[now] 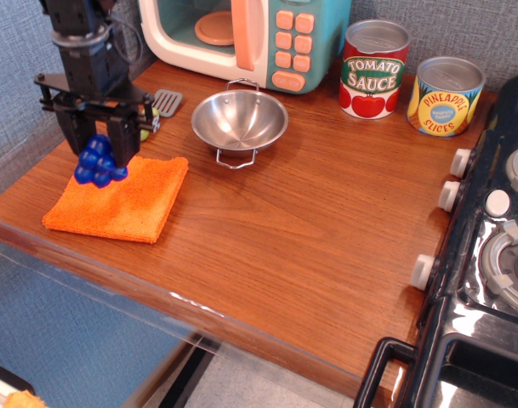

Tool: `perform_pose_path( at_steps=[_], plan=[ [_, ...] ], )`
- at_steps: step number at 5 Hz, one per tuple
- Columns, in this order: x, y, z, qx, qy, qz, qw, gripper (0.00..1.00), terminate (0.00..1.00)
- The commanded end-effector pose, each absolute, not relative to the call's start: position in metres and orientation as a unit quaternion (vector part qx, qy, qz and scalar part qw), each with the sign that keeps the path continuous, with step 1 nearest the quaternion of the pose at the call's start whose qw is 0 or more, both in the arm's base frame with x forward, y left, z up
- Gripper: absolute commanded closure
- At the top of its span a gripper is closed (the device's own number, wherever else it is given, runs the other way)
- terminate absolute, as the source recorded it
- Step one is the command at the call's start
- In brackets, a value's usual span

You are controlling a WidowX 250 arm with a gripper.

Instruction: Place the blue fruit to the right of the pot.

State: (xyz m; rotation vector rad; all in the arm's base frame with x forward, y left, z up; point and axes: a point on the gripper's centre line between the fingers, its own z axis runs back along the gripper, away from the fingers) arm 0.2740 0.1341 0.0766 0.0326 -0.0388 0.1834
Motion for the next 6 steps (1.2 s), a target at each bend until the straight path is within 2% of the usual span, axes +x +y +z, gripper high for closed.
perform_pose_path(
  at_steps=[1, 2, 4, 5, 6],
  plan=[
    [0.314, 0.085, 0.103, 0.000, -0.051, 0.034, 0.998, 1.00, 0.00],
    [0.336, 0.058, 0.099, -0.016, -0.039, 0.027, 0.999, 1.00, 0.00],
    [0.384, 0.010, 0.098, -0.016, -0.053, 0.014, 0.998, 1.00, 0.00],
    [0.405, -0.010, 0.086, -0.004, -0.066, 0.005, 0.998, 1.00, 0.00],
    [0.413, -0.023, 0.072, 0.007, -0.068, -0.005, 0.998, 1.00, 0.00]
  ],
)
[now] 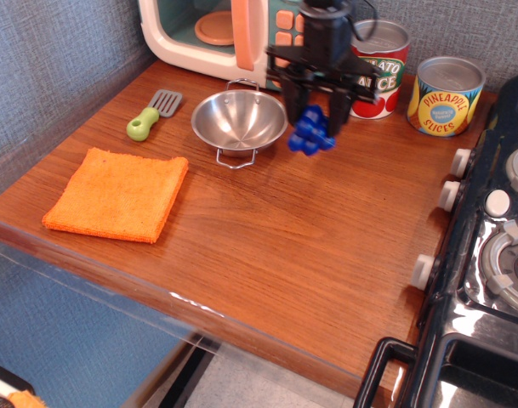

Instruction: Place the blue fruit to the right of the pot.

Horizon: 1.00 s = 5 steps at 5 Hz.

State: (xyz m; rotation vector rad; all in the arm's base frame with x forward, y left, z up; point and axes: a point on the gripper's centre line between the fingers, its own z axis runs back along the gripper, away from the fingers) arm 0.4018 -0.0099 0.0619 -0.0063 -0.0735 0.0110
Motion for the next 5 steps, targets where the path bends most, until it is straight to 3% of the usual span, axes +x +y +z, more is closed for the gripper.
perform_pose_path(
  at_steps=[1, 2, 3, 5],
  plan=[
    [0.417, -0.031, 0.056, 0.007, -0.073, -0.018, 0.997, 1.00, 0.00],
    [0.419, -0.034, 0.048, 0.008, -0.074, -0.032, 0.997, 1.00, 0.00],
    [0.418, -0.028, 0.056, -0.001, -0.077, -0.027, 0.997, 0.00, 0.00],
    [0.402, -0.011, 0.099, -0.028, -0.103, -0.013, 0.994, 0.00, 0.00]
  ],
)
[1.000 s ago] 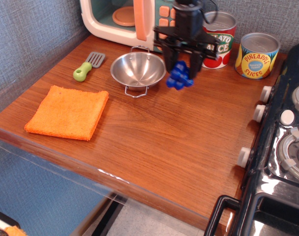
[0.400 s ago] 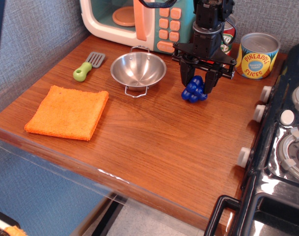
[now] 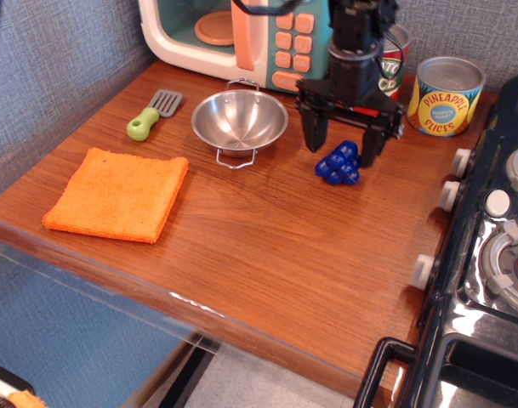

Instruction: Place the blue fruit to the right of the pot.

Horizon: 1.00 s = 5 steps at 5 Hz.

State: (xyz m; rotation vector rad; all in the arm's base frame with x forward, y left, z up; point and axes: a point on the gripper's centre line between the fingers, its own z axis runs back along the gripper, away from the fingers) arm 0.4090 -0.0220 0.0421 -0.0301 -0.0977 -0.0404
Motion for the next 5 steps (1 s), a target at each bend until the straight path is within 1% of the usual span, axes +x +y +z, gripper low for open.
perform_pose_path(
  at_steps=[1, 2, 3, 4, 5],
  plan=[
    [0.373, 0.016, 0.133, -0.039, -0.107, 0.014, 0.993, 0.00, 0.00],
    [0.335, 0.052, 0.144, -0.025, -0.092, 0.044, 0.995, 0.00, 0.00],
    [0.304, 0.083, 0.132, 0.001, -0.090, 0.061, 0.994, 0.00, 0.00],
    [0.284, 0.107, 0.120, 0.002, -0.093, 0.054, 0.994, 0.00, 0.00],
    [0.280, 0.117, 0.114, 0.001, -0.091, 0.043, 0.995, 0.00, 0.00]
  ],
)
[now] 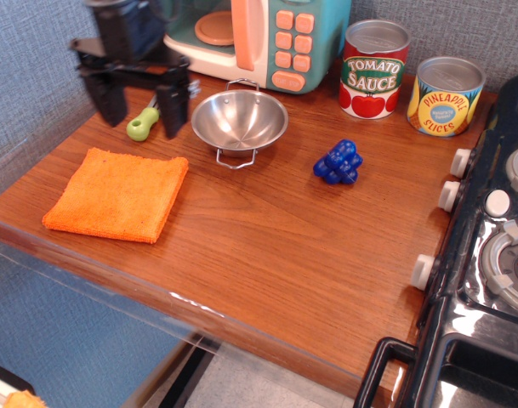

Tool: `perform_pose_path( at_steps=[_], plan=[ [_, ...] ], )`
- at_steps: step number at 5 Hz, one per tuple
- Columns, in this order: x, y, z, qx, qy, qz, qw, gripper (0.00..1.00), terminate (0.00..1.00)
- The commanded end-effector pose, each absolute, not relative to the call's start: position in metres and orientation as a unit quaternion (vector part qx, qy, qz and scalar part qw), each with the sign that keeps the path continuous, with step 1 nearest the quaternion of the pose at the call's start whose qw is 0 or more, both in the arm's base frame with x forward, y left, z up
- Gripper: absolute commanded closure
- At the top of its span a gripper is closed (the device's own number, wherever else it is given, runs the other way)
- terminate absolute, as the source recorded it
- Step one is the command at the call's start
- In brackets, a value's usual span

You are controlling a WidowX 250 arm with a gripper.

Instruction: Place the blue fruit to the right of the pot.

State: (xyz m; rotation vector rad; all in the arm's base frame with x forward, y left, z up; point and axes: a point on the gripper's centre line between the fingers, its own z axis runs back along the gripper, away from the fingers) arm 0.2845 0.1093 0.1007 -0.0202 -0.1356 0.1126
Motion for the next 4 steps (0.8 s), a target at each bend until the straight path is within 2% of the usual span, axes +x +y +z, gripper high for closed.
perform_pose_path(
  at_steps=[1, 2, 3, 4],
  plan=[
    [0.2782, 0.1209, 0.1112, 0.005, -0.086, 0.042, 0.995, 0.00, 0.00],
    [0.2780, 0.1225, 0.1064, 0.045, -0.091, 0.028, 0.994, 0.00, 0.00],
    [0.2780, 0.1225, 0.1064, 0.045, -0.091, 0.028, 0.994, 0.00, 0.00],
    [0.2780, 0.1225, 0.1064, 0.045, -0.091, 0.028, 0.994, 0.00, 1.00]
  ],
)
